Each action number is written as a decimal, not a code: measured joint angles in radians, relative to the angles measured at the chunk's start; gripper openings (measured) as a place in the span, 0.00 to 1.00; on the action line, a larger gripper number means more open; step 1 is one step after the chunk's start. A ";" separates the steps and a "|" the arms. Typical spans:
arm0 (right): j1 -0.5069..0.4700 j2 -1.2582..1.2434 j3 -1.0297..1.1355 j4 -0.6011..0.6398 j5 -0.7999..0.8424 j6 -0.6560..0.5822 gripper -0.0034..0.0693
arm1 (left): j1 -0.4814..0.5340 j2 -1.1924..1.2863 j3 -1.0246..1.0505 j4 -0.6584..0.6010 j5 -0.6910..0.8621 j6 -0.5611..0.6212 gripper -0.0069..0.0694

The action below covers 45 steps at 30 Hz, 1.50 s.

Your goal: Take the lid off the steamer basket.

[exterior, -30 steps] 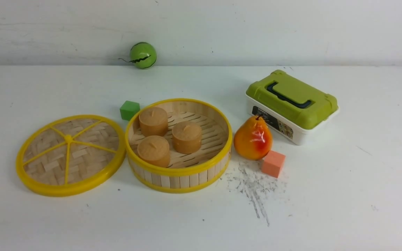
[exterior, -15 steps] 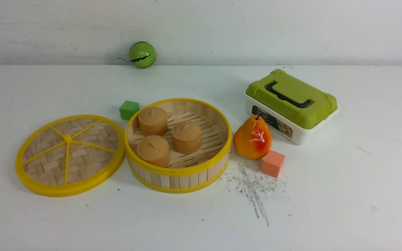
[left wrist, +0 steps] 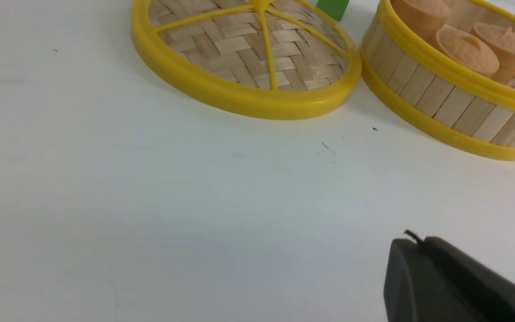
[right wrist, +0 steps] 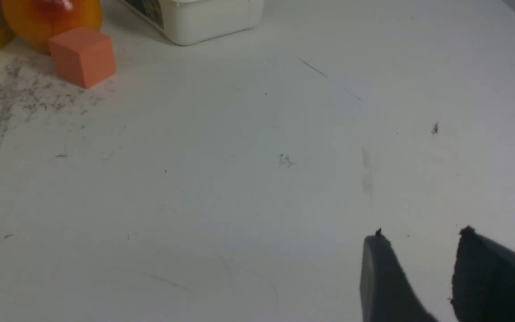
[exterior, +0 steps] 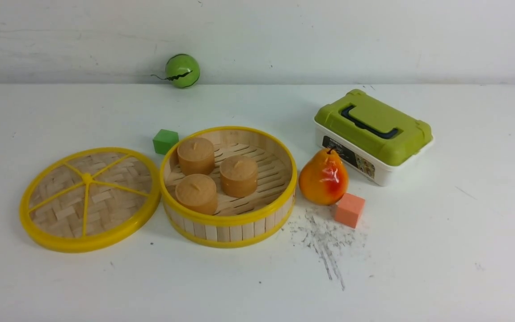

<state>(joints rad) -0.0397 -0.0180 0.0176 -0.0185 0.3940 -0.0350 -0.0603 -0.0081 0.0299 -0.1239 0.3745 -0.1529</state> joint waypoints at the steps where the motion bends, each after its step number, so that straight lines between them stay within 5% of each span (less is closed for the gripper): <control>1: 0.000 0.000 0.000 0.000 0.000 0.000 0.38 | 0.000 0.000 0.000 0.000 0.000 0.000 0.09; 45: 0.000 0.000 0.000 0.000 0.000 0.000 0.38 | 0.000 0.000 0.000 -0.003 0.006 0.003 0.12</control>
<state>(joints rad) -0.0397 -0.0180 0.0176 -0.0185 0.3940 -0.0350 -0.0603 -0.0081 0.0299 -0.1269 0.3810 -0.1501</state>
